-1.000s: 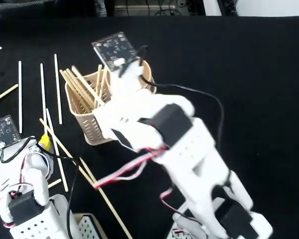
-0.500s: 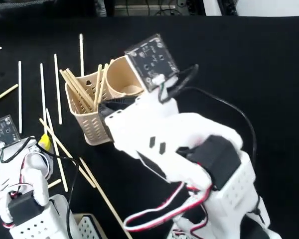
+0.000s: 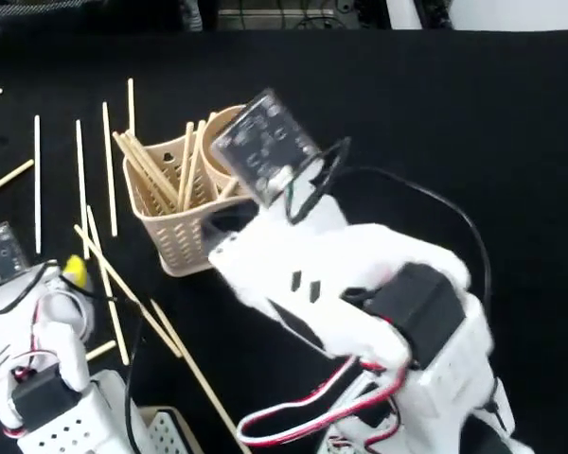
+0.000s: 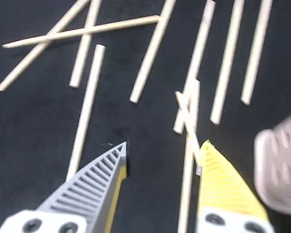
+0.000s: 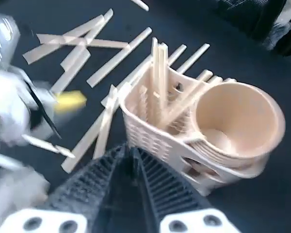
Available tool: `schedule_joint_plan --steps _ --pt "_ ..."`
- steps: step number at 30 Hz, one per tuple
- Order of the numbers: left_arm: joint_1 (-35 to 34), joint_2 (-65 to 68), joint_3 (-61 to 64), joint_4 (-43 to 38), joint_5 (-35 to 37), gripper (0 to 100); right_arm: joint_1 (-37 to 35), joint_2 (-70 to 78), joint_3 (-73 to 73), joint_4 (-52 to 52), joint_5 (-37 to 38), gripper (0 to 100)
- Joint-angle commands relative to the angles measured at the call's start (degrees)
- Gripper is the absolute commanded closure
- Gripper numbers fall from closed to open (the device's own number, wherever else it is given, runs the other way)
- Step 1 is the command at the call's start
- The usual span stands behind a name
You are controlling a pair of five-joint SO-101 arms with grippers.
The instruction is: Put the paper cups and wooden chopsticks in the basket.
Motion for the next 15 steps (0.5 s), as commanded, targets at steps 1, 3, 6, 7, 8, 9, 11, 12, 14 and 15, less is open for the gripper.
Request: schedule_joint_plan --steps 1,3,6,7,8,9,11,12,14,15 --pt "-7.25 4.57 -0.4 -5.45 -0.44 76 8.18 -4.26 -5.23 3.25 9.23 93.3" --pt "-8.48 10.55 -1.36 -8.35 -0.7 76 15.38 -5.32 -5.67 5.19 11.52 89.5" --pt "-8.92 22.95 -5.41 -12.31 -2.55 76 26.9 -5.85 -5.23 8.26 12.04 87.0" --pt "-8.92 27.69 -7.25 -13.45 -2.73 76 31.21 -6.2 -4.09 8.26 12.13 87.0" --pt "-8.92 32.53 -9.45 -14.51 -2.73 76 35.52 -6.29 -2.51 8.26 12.22 86.9" --pt "-8.92 37.71 -12.09 -15.38 -2.73 76 39.65 -6.29 -0.66 8.26 12.31 86.8" --pt "-8.92 48.53 -18.77 -15.82 -2.73 76 45.8 -5.85 4.26 7.91 15.3 86.8" --pt "-8.92 54.15 -22.73 -15.38 -2.81 76 47.74 -5.85 7.25 7.65 17.49 86.8" --pt "-8.92 65.76 -31.25 -13.89 -2.81 76 51.08 -6.02 13.58 6.77 21.1 86.8" --pt "-8.57 71.56 -35.91 -12.75 -2.9 76 52.4 -6.2 16.66 5.8 22.51 86.8"
